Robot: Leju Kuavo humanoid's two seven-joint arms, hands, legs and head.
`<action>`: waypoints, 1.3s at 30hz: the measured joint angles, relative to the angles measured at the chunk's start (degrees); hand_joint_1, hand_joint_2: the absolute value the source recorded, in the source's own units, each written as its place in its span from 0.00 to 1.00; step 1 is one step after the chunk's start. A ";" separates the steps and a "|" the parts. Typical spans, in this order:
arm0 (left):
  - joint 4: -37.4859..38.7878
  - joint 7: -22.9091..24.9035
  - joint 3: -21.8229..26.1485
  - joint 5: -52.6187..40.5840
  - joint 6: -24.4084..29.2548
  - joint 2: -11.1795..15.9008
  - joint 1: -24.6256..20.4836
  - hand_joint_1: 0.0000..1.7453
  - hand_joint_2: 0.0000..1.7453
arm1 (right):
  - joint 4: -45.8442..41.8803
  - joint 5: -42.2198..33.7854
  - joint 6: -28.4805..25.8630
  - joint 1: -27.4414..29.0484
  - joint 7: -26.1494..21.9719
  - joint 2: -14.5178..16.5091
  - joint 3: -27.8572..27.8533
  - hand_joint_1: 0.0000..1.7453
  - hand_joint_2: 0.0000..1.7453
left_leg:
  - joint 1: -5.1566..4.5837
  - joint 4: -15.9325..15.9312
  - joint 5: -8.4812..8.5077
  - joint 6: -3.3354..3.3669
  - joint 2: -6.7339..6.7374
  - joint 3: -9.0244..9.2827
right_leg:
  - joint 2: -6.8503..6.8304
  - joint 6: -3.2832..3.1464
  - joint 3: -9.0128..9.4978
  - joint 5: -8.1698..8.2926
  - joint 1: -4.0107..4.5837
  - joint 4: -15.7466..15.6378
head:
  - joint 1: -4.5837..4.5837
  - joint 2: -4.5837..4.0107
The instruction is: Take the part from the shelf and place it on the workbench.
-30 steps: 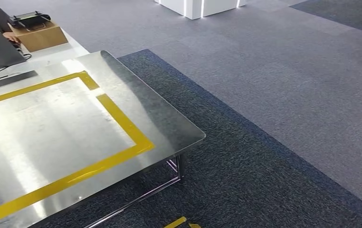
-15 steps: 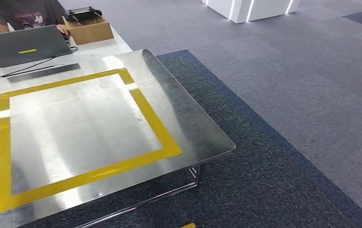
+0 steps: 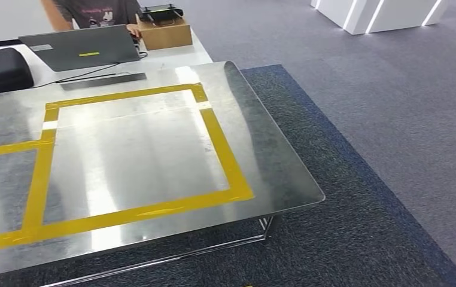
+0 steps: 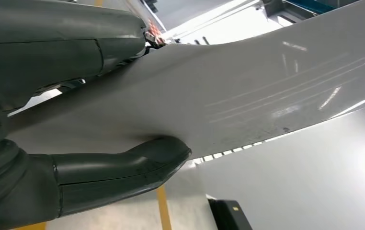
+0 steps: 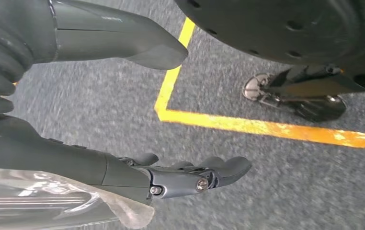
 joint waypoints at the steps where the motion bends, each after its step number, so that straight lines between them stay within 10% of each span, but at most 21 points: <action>1: 0.09 0.22 0.64 -0.03 0.00 0.00 -0.18 1.00 1.00 | 0.00 0.02 0.02 -0.11 -0.02 0.00 0.08 0.00 1.00 | -0.22 -0.24 -0.32 0.31 -0.03 0.01 | -0.62 0.29 0.32 -0.15 0.10 -0.16 | -0.01 0.00; 3: 0.21 0.46 1.94 -0.13 0.01 -0.01 -0.31 1.00 1.00 | -0.01 -0.01 0.05 -0.50 -0.08 -0.03 0.18 0.00 1.00 | -0.10 -0.68 -0.04 0.96 -1.52 0.05 | -1.30 0.86 1.17 -0.42 0.05 -0.42 | -0.01 0.00; 5: 0.31 0.70 3.04 -0.34 0.04 -0.01 -0.55 1.00 1.00 | -0.02 -0.04 0.13 -0.69 -0.14 -0.08 0.23 0.00 1.00 | 0.24 -1.30 0.32 1.68 -2.83 0.39 | 1.19 1.25 0.52 -2.20 -0.05 1.85 | 0.24 0.00; 8: 0.68 0.95 4.42 -0.63 0.07 0.00 -1.33 1.00 1.00 | -0.02 0.01 0.28 -0.49 -0.10 -0.11 0.29 0.00 1.00 | 0.31 -1.46 0.30 2.30 -4.85 0.53 | 5.38 1.31 -5.32 -6.85 -0.05 12.40 | 0.63 0.00; 10: 0.99 0.97 5.39 -0.93 0.07 0.00 -1.63 1.00 1.00 | -0.02 -0.04 0.29 -0.29 -0.04 -0.12 0.32 0.00 1.00 | 0.19 -1.43 0.13 2.37 -6.47 0.76 | 5.90 1.21 -7.63 -6.05 0.04 14.97 | 0.68 0.00; 13: 1.39 1.24 6.90 -1.79 0.07 0.00 -2.09 1.00 1.00 | -0.02 -0.56 0.22 -0.20 -0.44 -0.20 0.31 0.00 1.00 | 0.09 -1.38 -0.39 2.09 -8.45 1.50 | 7.12 0.64 -4.62 0.71 0.05 5.56 | 0.75 0.00; 15: 1.54 1.68 7.87 -2.43 0.05 0.00 -2.22 1.00 1.00 | -0.02 -0.97 0.13 -0.37 -0.97 -0.26 0.30 0.00 1.00 | 0.00 -1.18 -0.72 1.62 -9.21 1.58 | 8.01 0.21 -2.76 2.29 0.10 0.94 | 0.82 0.00; 27: 4.51 5.73 20.16 -10.35 -11.22 0.04 -7.21 1.00 1.00 | -0.02 -0.76 0.14 -0.64 -2.33 -0.36 0.31 0.00 1.00 | 0.00 -2.08 -0.87 1.41 -9.44 2.32 | 8.24 -0.61 -1.73 1.80 0.29 0.08 | 0.80 0.00; 33: 10.11 2.75 38.25 -25.60 -36.49 1.05 -21.30 1.00 1.00 | -0.02 0.19 1.08 -1.03 -3.25 -0.92 1.17 0.00 1.00 | 0.05 -2.20 -0.78 0.63 -9.43 2.33 | 8.24 -0.88 -1.56 1.84 0.35 0.11 | 0.83 0.00; 39: 16.70 1.55 51.44 -36.69 -41.96 4.83 -30.29 1.00 1.00 | -0.02 0.74 1.30 -1.28 -3.21 -1.73 2.40 0.00 1.00 | 0.03 -2.18 -0.78 0.59 -9.34 2.45 | 8.35 -0.87 -1.53 1.88 0.30 0.00 | 0.85 0.00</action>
